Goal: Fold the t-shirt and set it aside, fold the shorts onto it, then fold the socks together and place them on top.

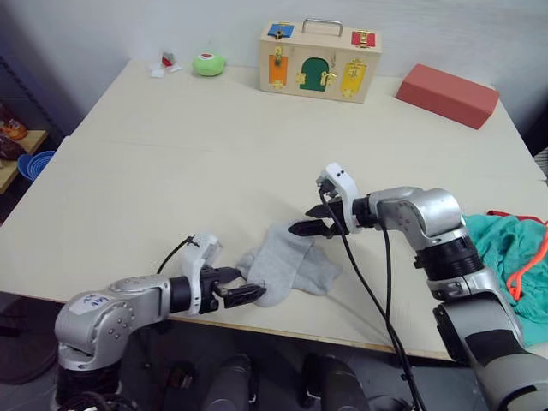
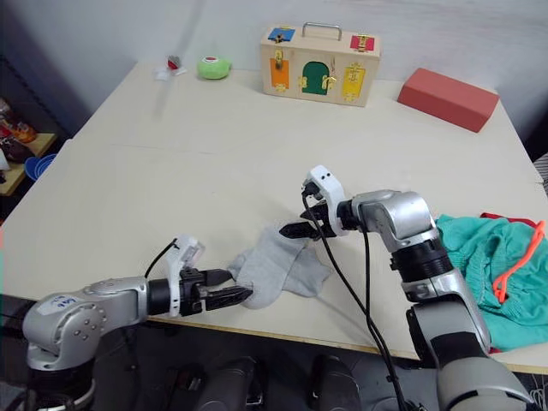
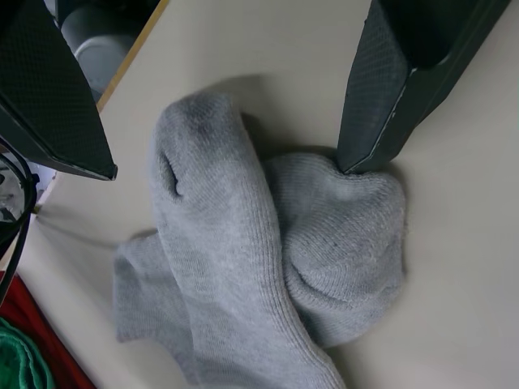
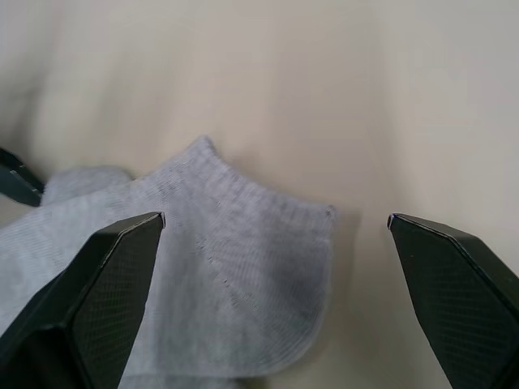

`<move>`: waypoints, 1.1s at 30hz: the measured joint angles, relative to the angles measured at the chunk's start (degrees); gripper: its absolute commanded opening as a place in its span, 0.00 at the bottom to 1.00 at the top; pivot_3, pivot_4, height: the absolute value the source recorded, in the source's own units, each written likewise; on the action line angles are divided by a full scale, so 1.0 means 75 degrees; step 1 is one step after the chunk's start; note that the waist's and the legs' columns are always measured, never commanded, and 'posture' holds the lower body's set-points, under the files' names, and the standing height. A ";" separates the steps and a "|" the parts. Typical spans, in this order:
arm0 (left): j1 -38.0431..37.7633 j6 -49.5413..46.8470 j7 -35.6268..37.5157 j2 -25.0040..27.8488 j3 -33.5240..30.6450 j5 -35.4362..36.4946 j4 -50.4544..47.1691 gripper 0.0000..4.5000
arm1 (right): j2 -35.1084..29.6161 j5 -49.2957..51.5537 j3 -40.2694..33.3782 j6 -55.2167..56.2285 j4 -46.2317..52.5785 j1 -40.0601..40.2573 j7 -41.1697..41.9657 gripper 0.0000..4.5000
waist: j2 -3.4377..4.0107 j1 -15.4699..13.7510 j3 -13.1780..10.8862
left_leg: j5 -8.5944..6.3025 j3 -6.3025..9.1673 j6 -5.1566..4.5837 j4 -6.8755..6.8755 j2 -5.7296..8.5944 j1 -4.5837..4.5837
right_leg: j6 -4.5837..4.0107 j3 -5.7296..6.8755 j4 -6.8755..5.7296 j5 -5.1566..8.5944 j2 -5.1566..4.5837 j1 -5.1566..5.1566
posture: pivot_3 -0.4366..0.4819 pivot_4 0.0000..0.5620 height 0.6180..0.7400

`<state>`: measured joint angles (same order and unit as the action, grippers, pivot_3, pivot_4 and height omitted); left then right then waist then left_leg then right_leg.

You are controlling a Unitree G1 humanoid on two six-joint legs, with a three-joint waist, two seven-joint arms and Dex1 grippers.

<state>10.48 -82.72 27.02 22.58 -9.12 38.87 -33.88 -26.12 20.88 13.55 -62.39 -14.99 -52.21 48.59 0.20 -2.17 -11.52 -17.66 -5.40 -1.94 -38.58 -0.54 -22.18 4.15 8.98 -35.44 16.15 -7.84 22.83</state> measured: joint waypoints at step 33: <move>-0.0033 -0.0308 0.0774 0.1071 -0.1195 0.1384 0.0465 0.00 | -0.0579 0.0536 -0.1101 0.0503 0.1750 0.1252 0.0644 0.01 | -0.0014 0.0286 0.0009 | 0.0008 -0.0009 0.0006 0.0067 -0.0028 -0.0017 | 0.0008 0.0013 0.0063 -0.0004 0.0045 0.0018 | 0.48 0.27 1.00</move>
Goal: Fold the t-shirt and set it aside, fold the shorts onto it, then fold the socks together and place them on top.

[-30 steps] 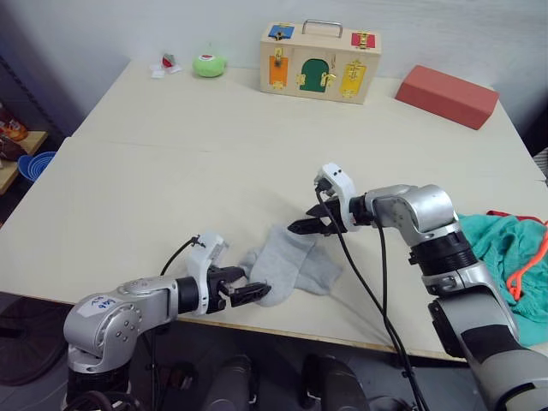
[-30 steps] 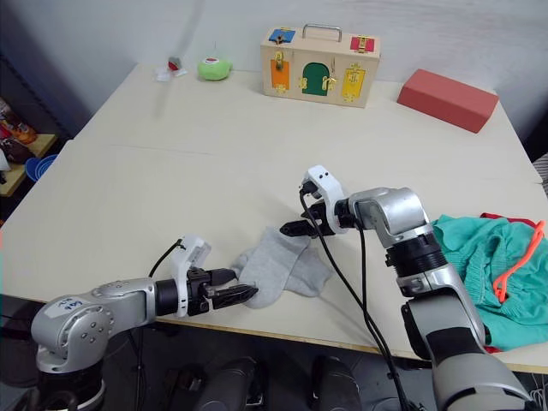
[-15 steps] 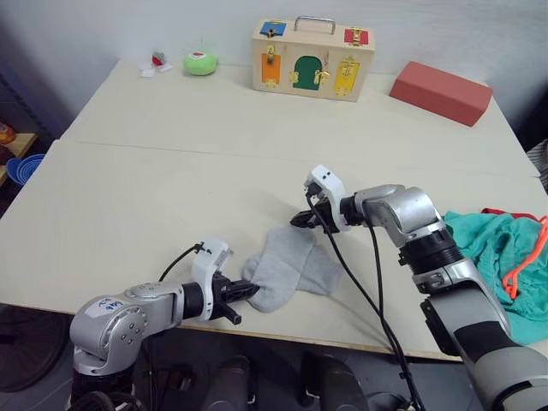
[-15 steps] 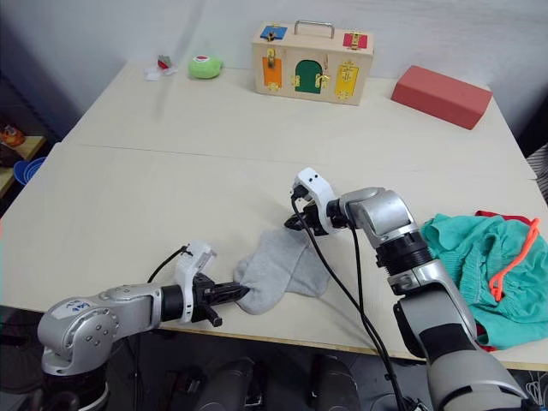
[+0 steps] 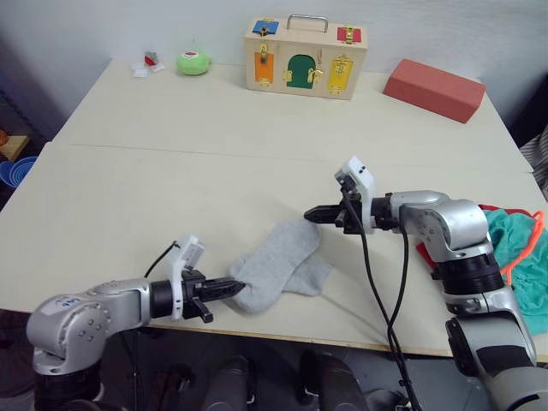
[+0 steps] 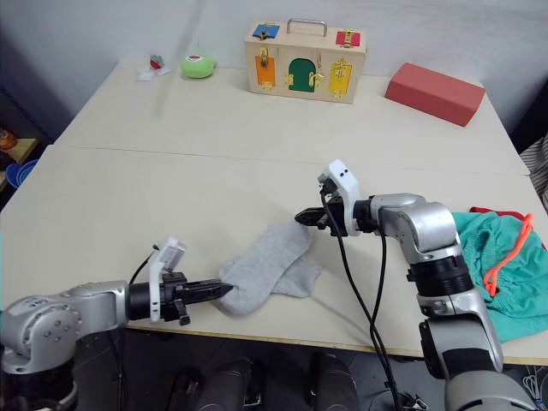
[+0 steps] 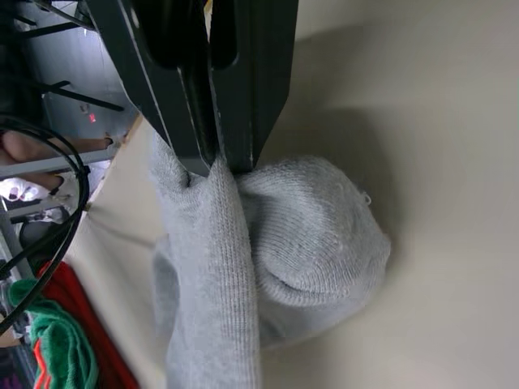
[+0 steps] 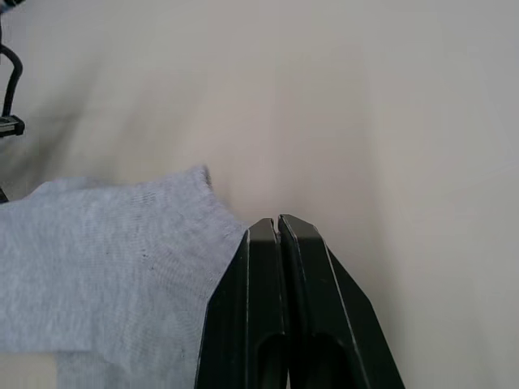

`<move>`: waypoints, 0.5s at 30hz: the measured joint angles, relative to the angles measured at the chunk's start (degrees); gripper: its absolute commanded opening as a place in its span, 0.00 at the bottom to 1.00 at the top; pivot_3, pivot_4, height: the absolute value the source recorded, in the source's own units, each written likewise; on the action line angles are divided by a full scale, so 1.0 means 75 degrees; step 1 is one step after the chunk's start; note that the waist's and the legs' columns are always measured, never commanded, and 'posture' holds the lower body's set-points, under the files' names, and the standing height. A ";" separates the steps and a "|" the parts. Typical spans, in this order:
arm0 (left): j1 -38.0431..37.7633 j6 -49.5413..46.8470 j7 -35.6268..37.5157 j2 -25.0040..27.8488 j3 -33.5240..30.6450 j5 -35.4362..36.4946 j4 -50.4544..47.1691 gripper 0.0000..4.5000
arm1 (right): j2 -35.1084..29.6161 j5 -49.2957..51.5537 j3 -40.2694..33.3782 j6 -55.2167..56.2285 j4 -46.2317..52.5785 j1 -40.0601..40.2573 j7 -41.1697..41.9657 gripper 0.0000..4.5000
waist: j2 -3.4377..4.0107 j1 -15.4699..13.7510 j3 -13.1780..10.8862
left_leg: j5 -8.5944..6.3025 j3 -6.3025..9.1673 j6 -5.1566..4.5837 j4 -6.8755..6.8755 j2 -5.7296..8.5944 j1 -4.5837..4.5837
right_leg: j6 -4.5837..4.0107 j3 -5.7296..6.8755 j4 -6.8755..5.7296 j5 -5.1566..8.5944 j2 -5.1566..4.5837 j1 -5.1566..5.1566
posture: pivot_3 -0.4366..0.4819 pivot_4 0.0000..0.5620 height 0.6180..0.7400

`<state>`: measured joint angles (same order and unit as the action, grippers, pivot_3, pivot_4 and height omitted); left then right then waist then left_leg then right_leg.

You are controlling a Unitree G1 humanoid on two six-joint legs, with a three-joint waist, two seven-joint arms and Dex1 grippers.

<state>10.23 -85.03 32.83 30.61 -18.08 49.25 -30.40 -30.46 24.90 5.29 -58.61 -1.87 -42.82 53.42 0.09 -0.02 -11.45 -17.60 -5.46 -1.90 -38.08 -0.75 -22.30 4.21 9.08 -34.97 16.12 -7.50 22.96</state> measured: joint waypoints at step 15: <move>0.0352 0.0946 0.0656 0.1207 0.0756 -0.0197 0.1477 0.42 | 0.0316 0.0514 -0.0609 -0.0312 0.1132 0.1059 -0.1298 0.00 | -0.0005 0.0028 -0.0003 | 0.0005 -0.0042 0.0006 0.0009 -0.0002 -0.0023 | -0.0004 -0.0034 -0.0049 0.0002 0.0000 0.0069 | 0.48 0.27 1.00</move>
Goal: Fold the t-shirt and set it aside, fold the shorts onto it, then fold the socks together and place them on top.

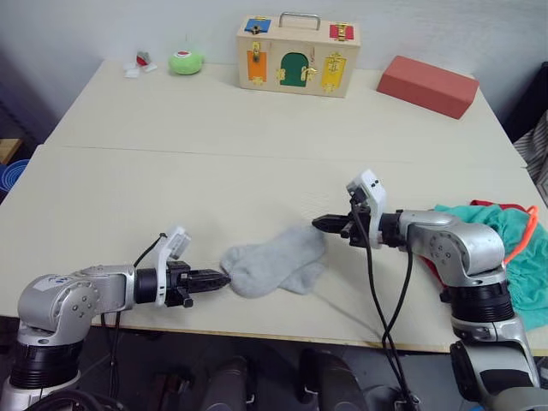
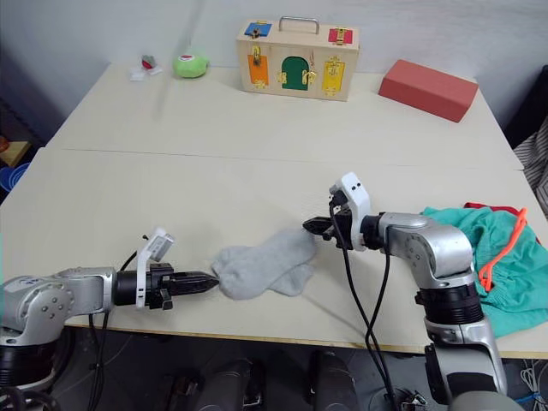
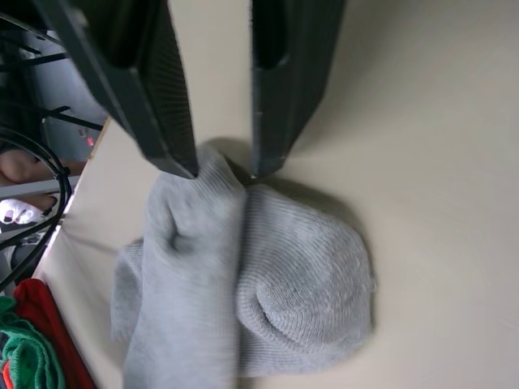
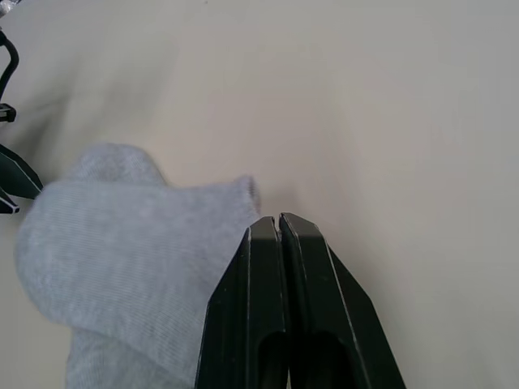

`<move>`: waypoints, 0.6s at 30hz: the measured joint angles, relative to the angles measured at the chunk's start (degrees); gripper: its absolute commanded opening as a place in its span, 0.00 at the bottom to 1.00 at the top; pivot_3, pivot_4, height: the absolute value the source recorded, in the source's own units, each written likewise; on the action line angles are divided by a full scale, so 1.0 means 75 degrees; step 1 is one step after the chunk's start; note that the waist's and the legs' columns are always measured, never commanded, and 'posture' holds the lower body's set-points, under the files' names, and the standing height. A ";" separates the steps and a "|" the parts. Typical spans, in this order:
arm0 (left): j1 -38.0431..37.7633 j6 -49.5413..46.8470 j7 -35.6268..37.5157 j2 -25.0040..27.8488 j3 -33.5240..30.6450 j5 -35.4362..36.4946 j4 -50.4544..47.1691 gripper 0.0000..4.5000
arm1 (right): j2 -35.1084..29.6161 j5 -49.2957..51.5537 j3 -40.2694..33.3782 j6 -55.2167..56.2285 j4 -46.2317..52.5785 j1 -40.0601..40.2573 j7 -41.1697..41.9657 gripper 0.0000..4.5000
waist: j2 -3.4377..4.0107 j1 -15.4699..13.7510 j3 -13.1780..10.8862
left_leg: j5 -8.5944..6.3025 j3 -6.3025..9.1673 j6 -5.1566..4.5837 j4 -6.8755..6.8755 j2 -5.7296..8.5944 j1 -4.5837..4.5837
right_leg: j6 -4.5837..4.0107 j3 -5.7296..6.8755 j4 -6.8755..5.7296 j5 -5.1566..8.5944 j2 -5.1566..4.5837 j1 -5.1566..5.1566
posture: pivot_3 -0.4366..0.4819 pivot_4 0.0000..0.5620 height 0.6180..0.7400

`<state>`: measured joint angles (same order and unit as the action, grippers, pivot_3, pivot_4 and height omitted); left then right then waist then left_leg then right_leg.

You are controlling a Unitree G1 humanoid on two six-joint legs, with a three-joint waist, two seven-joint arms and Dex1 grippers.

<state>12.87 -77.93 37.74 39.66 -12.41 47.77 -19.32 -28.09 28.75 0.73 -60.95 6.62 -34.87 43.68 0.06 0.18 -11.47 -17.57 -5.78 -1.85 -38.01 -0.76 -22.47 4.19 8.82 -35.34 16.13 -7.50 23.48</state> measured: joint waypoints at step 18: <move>-0.0005 -0.1941 -0.1991 -0.1700 -0.0719 0.0860 -0.0948 0.39 | 0.0252 0.0046 0.0197 0.0304 0.0041 0.0047 -0.0193 0.00 | -0.0010 -0.0017 -0.0005 | 0.0010 -0.0007 0.0001 -0.0004 0.0004 0.0009 | 0.0000 -0.0017 -0.0014 0.0000 -0.0002 0.0004 | 0.48 0.27 1.00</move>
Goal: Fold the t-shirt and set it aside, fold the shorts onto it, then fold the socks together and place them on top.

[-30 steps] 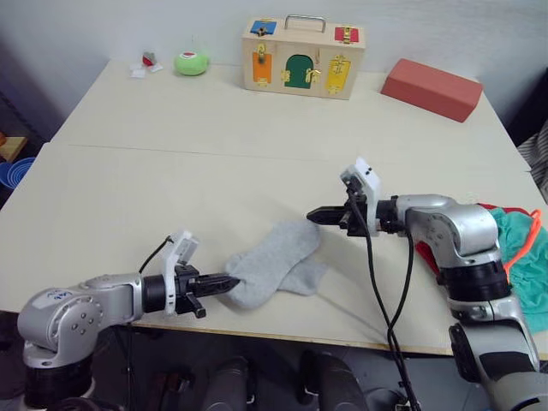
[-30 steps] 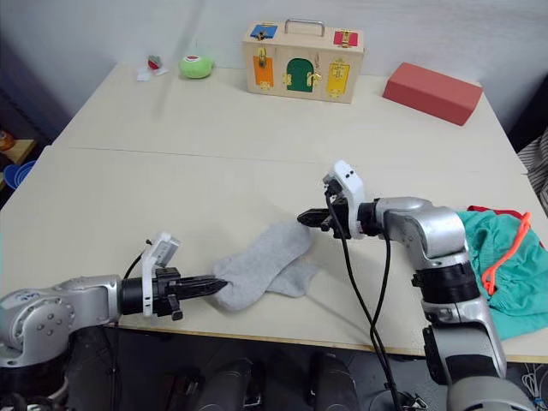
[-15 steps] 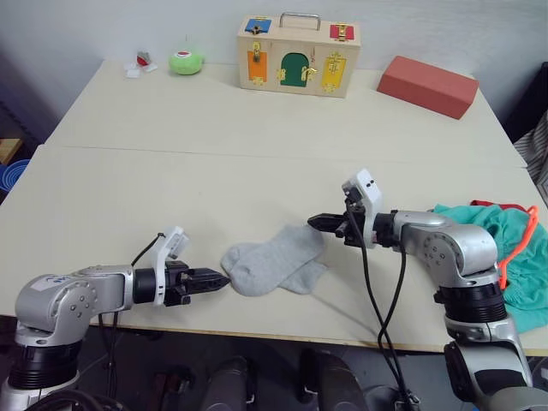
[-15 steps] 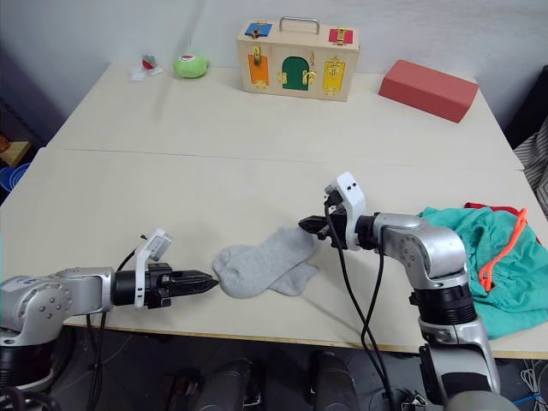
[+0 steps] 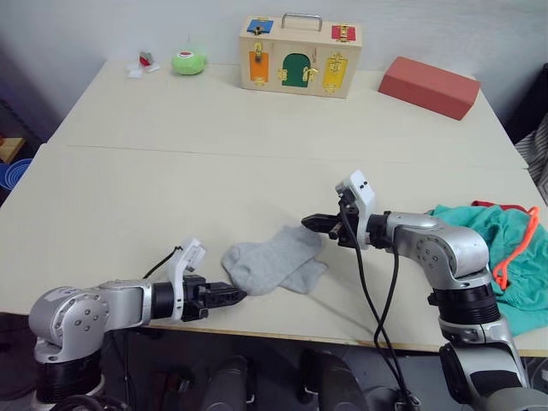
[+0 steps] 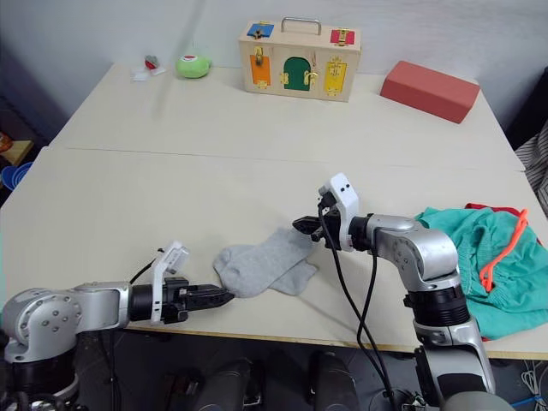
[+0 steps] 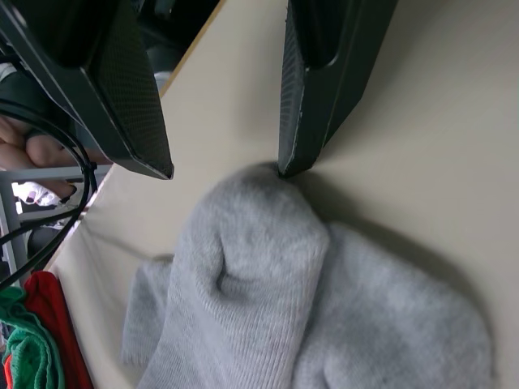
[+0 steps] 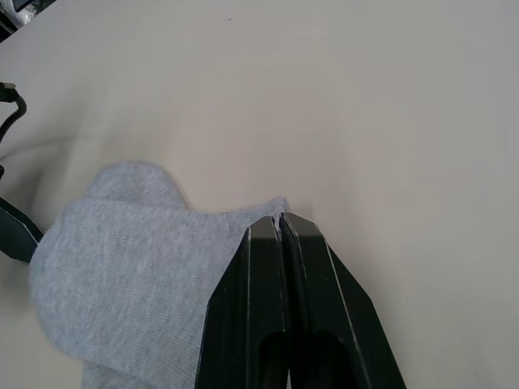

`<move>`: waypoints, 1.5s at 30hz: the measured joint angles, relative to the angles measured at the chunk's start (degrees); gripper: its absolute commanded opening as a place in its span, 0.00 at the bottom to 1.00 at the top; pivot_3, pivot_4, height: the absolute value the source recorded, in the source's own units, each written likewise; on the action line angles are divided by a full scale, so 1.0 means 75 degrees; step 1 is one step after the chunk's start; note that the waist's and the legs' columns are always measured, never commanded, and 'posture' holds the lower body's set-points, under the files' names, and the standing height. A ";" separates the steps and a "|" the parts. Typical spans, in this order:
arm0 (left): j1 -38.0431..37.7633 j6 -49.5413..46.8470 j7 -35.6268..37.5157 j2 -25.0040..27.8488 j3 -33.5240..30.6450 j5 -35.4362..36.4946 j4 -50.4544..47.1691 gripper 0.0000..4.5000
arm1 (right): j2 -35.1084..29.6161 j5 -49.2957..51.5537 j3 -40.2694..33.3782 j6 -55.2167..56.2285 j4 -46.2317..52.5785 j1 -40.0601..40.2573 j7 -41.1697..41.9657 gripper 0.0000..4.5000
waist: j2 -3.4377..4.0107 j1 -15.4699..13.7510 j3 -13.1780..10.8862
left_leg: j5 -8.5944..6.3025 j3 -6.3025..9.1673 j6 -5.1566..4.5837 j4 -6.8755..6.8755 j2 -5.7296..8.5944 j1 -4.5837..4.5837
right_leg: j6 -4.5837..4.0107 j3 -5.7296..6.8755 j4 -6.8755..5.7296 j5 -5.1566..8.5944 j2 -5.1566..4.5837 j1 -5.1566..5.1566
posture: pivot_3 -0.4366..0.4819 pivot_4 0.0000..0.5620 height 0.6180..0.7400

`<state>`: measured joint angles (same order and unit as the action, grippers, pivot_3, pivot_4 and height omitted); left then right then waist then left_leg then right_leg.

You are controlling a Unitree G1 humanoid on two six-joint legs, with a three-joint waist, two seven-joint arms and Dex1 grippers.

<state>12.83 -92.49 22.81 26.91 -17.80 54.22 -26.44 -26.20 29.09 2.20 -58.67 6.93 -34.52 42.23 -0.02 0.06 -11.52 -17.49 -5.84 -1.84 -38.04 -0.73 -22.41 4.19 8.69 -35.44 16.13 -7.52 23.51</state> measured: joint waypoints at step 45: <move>0.3340 0.2668 0.5272 0.3673 0.3986 -0.1631 0.4165 0.00 | -0.0300 0.1640 -0.0889 0.0916 0.3874 0.4386 -0.0995 0.00 | -0.0029 -0.0012 -0.0013 | -0.0010 -0.0044 0.0004 0.0032 -0.0005 -0.0001 | -0.0021 -0.0036 0.0028 0.0012 0.0010 0.0036 | 0.48 0.27 1.00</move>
<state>37.88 -72.48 62.35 54.46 12.09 41.99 4.80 -28.45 41.39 -4.47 -51.80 35.99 -1.62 34.77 -0.24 -0.04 -11.61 -17.57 -6.17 -1.81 -37.80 -0.77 -22.41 4.03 8.42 -35.24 16.22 -7.44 23.78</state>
